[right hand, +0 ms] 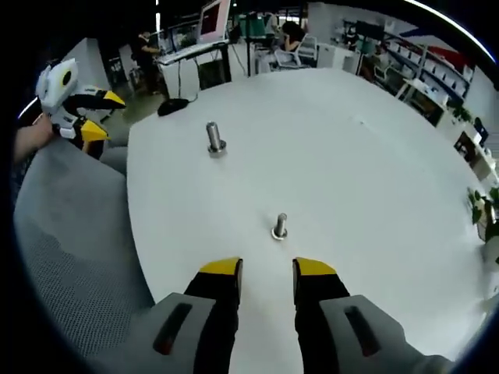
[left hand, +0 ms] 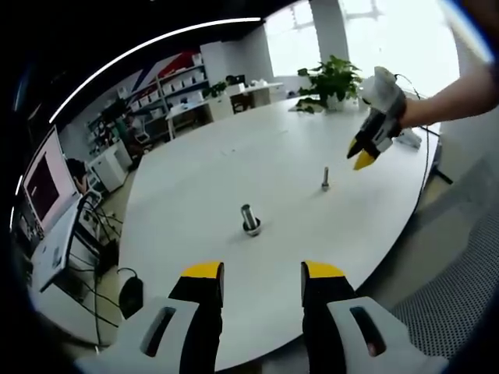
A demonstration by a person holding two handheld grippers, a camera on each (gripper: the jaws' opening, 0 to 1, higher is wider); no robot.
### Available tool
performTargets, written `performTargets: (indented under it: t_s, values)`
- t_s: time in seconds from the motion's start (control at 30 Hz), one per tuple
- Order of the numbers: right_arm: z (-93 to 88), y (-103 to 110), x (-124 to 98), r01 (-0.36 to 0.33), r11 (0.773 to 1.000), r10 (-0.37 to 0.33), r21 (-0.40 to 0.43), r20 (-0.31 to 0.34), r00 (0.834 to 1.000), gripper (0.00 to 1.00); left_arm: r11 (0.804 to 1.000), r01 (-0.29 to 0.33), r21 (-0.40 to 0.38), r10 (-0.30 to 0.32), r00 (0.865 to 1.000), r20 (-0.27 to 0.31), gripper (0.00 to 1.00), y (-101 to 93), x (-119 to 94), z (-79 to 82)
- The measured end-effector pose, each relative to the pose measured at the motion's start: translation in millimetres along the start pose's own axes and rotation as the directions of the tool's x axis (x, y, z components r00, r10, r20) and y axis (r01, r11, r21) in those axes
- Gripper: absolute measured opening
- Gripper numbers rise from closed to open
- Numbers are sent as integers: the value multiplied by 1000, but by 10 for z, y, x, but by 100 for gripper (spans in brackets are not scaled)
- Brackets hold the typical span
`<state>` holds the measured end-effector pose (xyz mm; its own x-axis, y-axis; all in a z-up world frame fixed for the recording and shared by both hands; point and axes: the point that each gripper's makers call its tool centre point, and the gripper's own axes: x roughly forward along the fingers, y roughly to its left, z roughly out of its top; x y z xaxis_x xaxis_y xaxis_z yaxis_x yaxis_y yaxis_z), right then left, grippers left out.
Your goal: Place the washer onto the threaded stud by aligning its center hole with the stud, sliding it down to the base, and recovering from edge contact or off-axis alignment until the washer reaches the visible bottom stop.
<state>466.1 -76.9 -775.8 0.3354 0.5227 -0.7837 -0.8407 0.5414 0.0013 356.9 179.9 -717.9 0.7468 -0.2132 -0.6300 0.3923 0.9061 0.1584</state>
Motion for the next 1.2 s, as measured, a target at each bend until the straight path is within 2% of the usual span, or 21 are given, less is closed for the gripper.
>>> performTargets:
  t_s: [0.13,0.33,0.4,0.63,0.77,0.8,0.9,0.97,1.1,1.2]
  values:
    - [142,95,-174,5,997,-13,74,103,995,28,1000,3,-9,-2,1000,6,38,0,-3,10]
    - [272,247,-430,22,996,-40,90,210,977,30,1000,2,-23,-2,1000,19,38,19,-16,30]
    - [306,316,-509,3,992,-35,125,253,967,31,1000,6,-29,-6,1000,23,38,16,-15,38]
    - [281,480,-675,10,992,-46,124,290,956,31,1000,8,-30,-7,1000,23,38,7,-17,34]
    - [347,566,-814,0,980,-75,198,369,926,33,999,14,-29,-13,1000,21,38,-5,-12,29]
    - [343,586,-832,0,979,-78,203,375,924,33,999,14,-29,-14,1000,21,38,-6,-10,29]
    - [361,682,-883,19,987,-85,163,407,909,34,999,14,-31,-13,1000,21,38,-11,-19,26]
    - [338,702,-885,37,990,-89,135,406,909,34,999,13,-33,-13,1000,22,38,-10,-18,27]
    - [279,738,-890,10,986,-79,169,406,911,36,999,17,-28,-16,1000,21,38,-23,-16,26]
    - [279,757,-923,5,983,-82,182,422,903,39,999,17,-28,-16,1000,25,38,-23,-19,34]
